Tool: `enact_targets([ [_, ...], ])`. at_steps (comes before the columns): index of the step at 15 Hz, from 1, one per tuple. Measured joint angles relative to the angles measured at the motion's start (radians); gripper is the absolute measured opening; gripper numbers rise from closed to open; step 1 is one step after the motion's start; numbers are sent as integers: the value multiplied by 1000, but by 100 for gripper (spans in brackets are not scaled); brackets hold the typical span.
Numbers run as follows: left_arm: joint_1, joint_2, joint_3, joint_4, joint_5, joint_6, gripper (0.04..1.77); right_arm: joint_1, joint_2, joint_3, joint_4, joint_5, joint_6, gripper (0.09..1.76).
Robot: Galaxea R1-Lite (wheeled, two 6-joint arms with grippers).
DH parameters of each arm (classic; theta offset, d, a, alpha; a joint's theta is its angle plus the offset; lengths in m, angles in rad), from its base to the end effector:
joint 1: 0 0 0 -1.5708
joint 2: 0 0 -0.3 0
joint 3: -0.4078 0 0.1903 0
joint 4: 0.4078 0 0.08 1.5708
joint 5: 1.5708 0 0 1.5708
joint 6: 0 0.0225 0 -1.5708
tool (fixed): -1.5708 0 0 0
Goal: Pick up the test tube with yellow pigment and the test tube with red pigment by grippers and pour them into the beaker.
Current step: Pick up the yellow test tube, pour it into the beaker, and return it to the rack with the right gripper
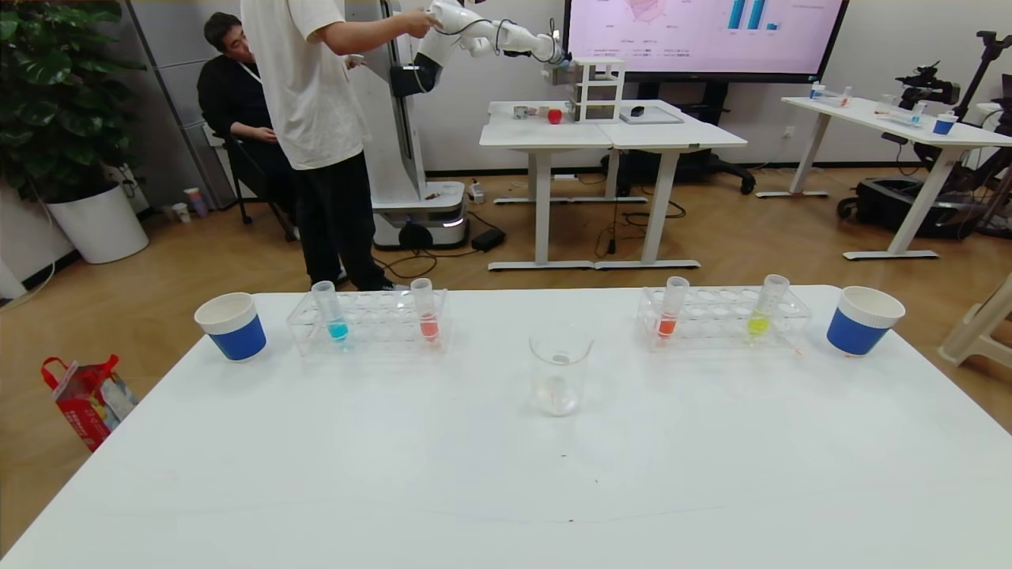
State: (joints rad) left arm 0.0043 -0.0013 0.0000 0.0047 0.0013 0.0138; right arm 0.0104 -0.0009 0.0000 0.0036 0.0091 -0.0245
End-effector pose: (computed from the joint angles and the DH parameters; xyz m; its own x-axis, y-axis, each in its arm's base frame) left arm -0.0229 -0.0001 0.0750 1.0000 0.0056 -0.0034 -0.0056 0.9999 0.0138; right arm -0.0229 0.0000 0.0751 0.9998 0.0195 -0.0027 -0.0196 0.9995 -0.0245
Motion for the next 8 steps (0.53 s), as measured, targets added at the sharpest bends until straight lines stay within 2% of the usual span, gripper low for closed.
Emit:
enact_targets([
  [8, 0, 0, 0, 0, 0, 0, 175, 0, 0, 0, 0, 0, -1, 174],
])
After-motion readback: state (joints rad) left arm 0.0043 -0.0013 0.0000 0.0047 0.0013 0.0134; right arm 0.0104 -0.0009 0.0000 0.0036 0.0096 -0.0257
